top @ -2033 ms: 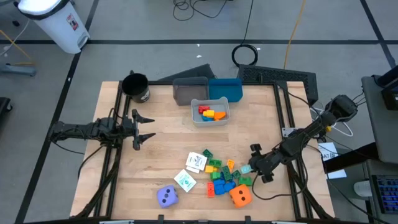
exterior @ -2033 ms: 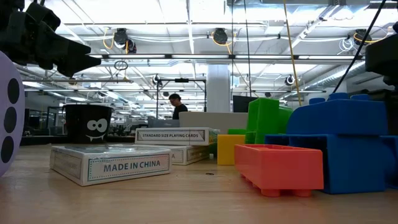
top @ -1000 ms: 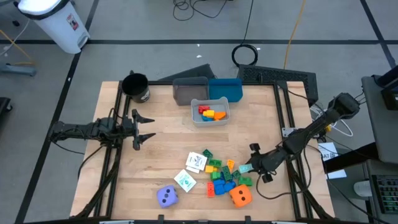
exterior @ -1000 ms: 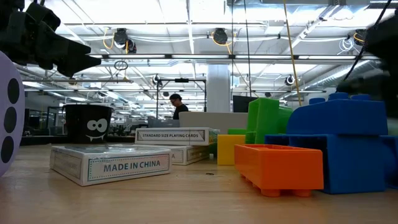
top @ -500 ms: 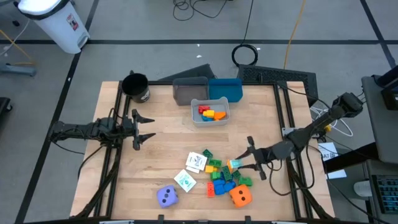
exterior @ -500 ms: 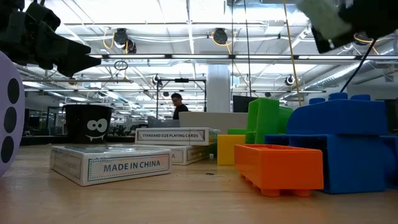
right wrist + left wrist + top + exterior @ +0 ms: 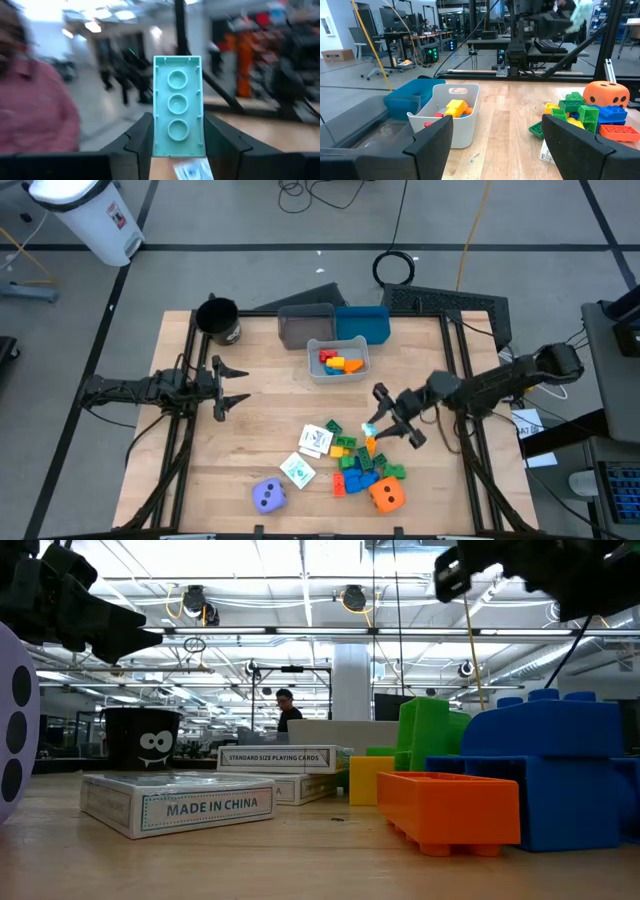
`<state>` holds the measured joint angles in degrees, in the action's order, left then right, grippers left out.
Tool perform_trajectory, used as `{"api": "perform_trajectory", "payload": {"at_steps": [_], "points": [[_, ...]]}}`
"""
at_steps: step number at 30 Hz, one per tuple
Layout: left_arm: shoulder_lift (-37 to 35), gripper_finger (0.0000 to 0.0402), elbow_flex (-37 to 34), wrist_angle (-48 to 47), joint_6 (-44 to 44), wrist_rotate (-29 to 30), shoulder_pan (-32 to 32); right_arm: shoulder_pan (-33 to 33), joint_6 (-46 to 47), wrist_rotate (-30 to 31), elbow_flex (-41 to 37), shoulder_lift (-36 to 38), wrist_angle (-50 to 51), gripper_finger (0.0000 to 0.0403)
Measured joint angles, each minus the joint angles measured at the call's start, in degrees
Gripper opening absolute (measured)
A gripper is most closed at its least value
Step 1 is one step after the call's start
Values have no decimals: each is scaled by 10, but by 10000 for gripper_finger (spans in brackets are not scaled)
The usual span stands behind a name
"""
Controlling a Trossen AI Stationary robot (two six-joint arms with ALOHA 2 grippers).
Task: Pick & Place Toys
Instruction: Put the light blue game piece into the gray bin
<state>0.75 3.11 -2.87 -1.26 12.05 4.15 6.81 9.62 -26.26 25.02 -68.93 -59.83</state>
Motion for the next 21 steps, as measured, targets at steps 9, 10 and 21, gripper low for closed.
{"api": "perform_trajectory", "payload": {"at_steps": [9, 10, 21], "points": [[0, 310, 0, 0, 0, 0, 0, -152, 42, -34, 57, -134, -61, 131], [0, 310, 0, 0, 0, 0, 0, -165, 47, -35, 74, -153, -44, 131], [0, 310, 0, 0, 0, 0, 0, -263, -98, 105, 252, -283, 284, 135]]}}
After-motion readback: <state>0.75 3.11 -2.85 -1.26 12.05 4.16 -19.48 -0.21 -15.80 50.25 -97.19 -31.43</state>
